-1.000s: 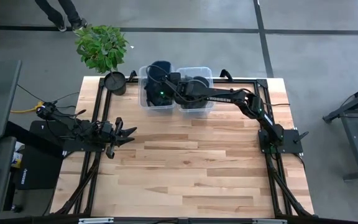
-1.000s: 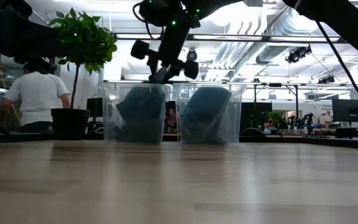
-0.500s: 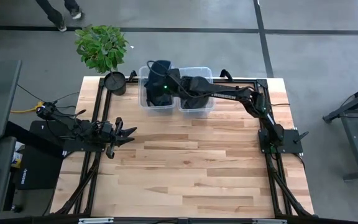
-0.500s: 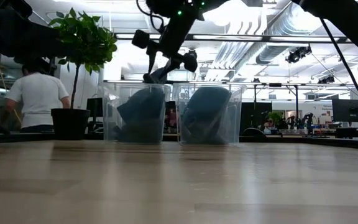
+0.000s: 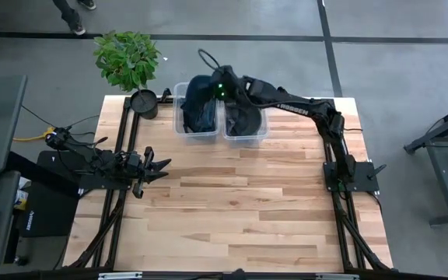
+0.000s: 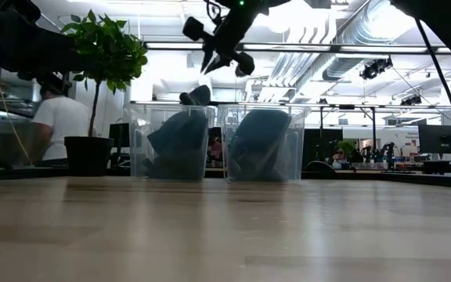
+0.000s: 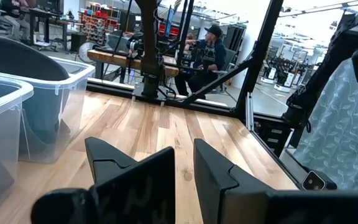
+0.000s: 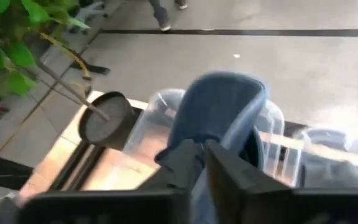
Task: Pick & Place hat
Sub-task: Put the blue cap into the left transparent bin
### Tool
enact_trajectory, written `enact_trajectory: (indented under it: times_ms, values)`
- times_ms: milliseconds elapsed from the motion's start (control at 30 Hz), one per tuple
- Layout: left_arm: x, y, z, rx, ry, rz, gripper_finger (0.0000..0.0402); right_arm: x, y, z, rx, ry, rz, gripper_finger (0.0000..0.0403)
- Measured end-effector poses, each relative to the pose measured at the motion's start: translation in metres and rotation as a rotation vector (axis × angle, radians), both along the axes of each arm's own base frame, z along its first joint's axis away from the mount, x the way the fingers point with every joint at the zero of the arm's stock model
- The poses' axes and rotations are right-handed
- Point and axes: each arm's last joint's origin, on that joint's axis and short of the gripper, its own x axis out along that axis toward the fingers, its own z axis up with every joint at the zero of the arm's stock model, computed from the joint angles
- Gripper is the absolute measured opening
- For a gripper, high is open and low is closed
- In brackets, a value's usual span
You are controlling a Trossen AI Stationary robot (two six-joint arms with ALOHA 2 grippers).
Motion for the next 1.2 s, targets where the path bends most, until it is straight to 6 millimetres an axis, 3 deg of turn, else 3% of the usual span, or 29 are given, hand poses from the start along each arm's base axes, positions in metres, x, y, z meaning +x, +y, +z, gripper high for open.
enact_trajectory:
  times_ms: [100, 367, 667, 933, 1200]
  values:
    - [0.0, 0.0, 0.0, 0.0, 0.0, 0.0, 0.0, -0.003, -0.011, 0.001, -0.008, -0.001, 0.023, 0.0009]
    - [0.0, 0.0, 0.0, 0.0, 0.0, 0.0, 0.0, -0.019, -0.046, 0.001, -0.016, 0.007, -0.076, 0.0003]
    - [0.0, 0.0, 0.0, 0.0, 0.0, 0.0, 0.0, -0.038, -0.085, 0.001, 0.007, -0.014, -0.045, 0.0001]
    - [0.0, 0.0, 0.0, 0.0, 0.0, 0.0, 0.0, -0.043, -0.096, 0.001, 0.009, -0.007, 0.037, 0.0]
    - [0.0, 0.0, 0.0, 0.0, 0.0, 0.0, 0.0, -0.03, -0.102, -0.022, 0.029, 0.015, 0.15, 0.0]
